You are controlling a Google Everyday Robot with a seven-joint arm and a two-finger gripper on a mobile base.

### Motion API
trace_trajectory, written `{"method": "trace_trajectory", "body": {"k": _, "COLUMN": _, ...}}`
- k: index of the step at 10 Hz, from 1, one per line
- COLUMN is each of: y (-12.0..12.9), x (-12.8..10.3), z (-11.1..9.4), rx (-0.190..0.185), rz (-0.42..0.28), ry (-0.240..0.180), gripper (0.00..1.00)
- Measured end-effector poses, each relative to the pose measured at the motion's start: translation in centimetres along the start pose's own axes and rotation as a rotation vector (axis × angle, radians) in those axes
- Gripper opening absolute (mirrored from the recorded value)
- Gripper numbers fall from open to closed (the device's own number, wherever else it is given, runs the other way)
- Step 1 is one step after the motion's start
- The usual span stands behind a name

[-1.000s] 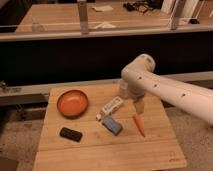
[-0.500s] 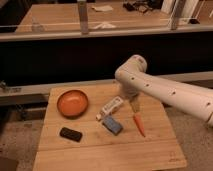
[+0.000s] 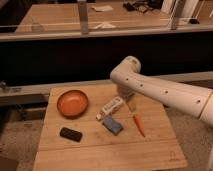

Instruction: Place the bottle in the ceramic bowl

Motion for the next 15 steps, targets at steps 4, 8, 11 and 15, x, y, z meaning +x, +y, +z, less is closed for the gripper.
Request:
{"method": "trace_trajectory", "body": {"k": 4, "y": -0.8, "x": -0.8, "z": 0.8, "rx": 0.005, "rz": -0.050, "ry": -0.009, "gripper": 0.80}}
{"method": "trace_trajectory", "body": {"k": 8, "y": -1.9, "x": -1.8, "z": 1.9, "rx": 0.010, "rz": -0.090, "ry": -0.030, "gripper": 0.80}}
{"method": "trace_trajectory", "body": {"k": 11, "y": -2.4, "x": -2.4, "z": 2.7, "rx": 0.012, "rz": -0.101, "ry": -0.052, "gripper": 0.80}}
{"method": "trace_trajectory", "body": {"k": 15, "y": -3.3, "x": -3.1, "z": 4.0, "rx": 0.012, "rz": -0.128, "ry": -0.075, "gripper": 0.80}}
